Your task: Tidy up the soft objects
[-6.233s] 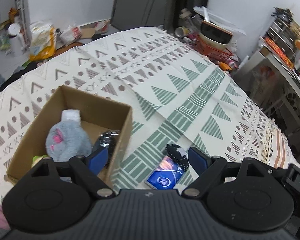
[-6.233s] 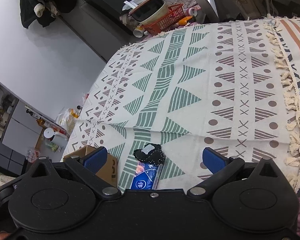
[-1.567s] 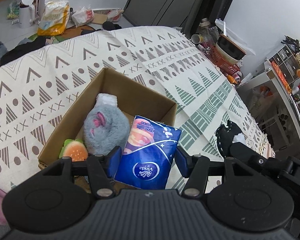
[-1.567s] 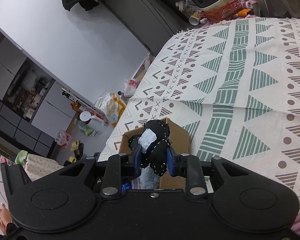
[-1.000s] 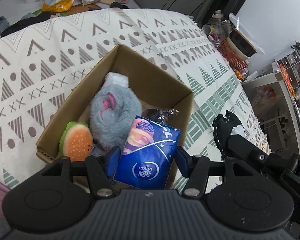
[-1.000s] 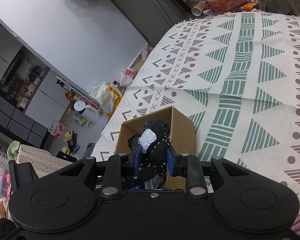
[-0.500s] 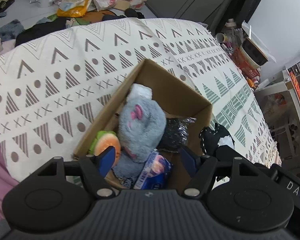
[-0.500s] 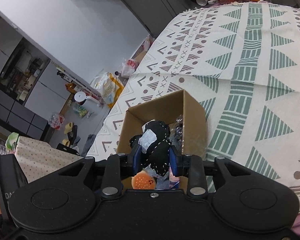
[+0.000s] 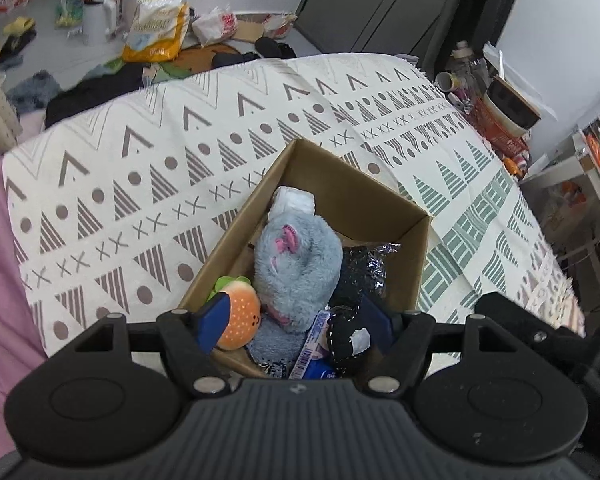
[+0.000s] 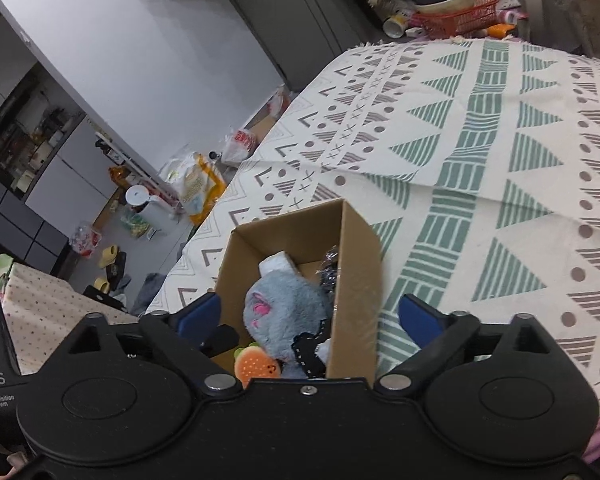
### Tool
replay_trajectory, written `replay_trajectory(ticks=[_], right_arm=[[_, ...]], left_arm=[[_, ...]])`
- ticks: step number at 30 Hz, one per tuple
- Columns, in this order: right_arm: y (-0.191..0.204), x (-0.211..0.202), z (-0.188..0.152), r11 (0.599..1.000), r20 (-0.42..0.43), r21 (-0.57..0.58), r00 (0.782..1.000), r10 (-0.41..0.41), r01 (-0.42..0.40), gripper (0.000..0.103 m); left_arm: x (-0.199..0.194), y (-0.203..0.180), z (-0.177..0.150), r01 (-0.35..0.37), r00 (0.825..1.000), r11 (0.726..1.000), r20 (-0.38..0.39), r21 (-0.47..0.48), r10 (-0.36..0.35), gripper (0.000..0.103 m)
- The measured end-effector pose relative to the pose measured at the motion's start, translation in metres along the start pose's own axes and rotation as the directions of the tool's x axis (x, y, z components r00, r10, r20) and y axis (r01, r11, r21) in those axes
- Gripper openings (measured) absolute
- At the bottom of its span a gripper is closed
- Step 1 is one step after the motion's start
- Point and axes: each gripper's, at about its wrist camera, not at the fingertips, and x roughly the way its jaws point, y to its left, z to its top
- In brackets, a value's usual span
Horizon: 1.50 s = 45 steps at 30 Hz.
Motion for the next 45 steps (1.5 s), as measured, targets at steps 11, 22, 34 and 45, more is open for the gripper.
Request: replay_trajectory(ticks=[11,22,34,45], right_arm=[[-0.021,-0.024,-0.001,0.996,0.044,0.028,0.995,-0.090,0.089,0.103],[-0.026,-0.065,-0.004,0.988,0.111,-0.018,0.982,-0.153,0.156,0.103],[-0.039,-0.128,-0.009,0.974,0.225,-0.050,0.953,-0.203,0.219,0.103],[-0.039,-0.186,-0.018,0.978,0.267,-0.140,0.957,-0.110,0.152,0.103]], left_arm=[[-0.019,-0.025,-0.010,0.005,1.000,0.997,0.021,0.079,-0.006,0.087],[-0.050,-0.045,-0.022,0.017,0.997,0.993,0.066,0.120,-0.026,0.091],[-0.088,-0.063,-0.044,0.038,0.990,0.982,0.127,0.186,-0.063,0.102],[-0.122,-0.072,-0.069,0.061,0.981,0.963,0.160,0.263,-0.106,0.102]])
